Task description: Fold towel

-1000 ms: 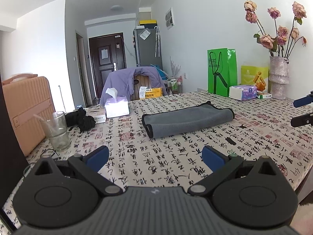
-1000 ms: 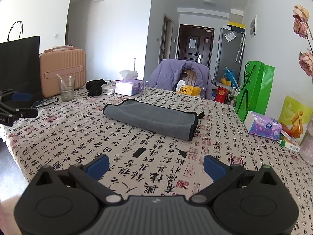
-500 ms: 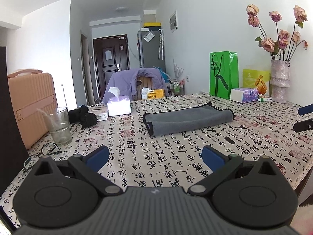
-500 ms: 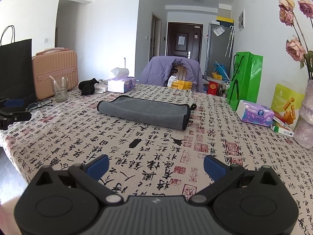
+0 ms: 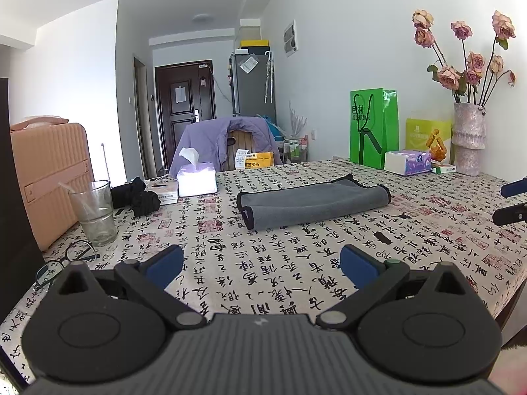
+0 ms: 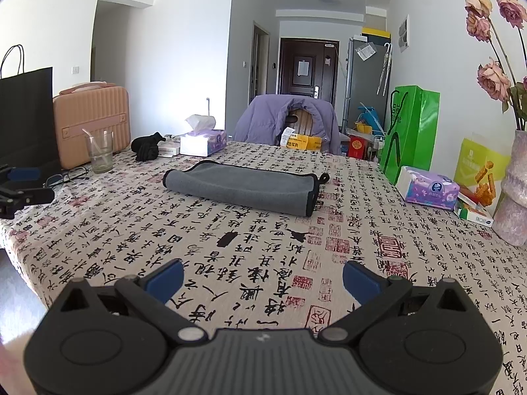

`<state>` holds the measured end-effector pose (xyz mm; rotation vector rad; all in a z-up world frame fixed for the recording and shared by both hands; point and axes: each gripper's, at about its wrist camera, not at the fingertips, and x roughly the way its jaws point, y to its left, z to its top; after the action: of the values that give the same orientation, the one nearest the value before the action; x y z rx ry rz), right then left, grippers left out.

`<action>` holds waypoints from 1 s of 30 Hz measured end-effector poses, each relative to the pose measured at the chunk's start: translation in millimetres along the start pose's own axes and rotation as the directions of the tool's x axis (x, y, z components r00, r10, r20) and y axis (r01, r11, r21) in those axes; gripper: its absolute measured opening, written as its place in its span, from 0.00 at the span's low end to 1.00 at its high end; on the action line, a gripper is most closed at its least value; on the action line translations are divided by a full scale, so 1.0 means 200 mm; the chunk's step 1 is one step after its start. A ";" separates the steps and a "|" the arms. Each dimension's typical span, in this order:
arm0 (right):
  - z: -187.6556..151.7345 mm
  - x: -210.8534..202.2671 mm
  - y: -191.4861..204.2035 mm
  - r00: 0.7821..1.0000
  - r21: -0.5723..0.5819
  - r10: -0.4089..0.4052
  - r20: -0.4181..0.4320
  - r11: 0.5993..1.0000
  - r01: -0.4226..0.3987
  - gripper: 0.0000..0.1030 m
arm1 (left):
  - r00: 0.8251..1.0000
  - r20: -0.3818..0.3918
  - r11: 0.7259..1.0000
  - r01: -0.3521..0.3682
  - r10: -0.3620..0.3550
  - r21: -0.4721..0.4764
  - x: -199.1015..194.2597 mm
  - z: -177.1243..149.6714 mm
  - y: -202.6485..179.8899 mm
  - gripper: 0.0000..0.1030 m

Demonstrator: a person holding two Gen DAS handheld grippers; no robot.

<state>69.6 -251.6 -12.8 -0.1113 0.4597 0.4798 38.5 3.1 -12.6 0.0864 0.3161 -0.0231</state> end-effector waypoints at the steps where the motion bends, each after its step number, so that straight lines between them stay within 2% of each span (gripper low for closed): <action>1: 0.00 0.00 0.00 1.000 0.000 0.000 0.000 1.000 0.000 1.00 | 1.000 0.000 1.000 0.000 0.000 -0.001 0.00 0.00 0.00 1.00; 30: -0.01 0.00 0.00 1.000 -0.002 0.000 0.000 1.000 0.000 1.00 | 1.000 0.002 1.000 0.006 -0.006 -0.002 0.00 0.00 0.00 1.00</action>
<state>68.7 -251.2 -14.7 -0.1137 0.4596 0.4804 38.3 2.4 -13.1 0.0830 0.3143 -0.0288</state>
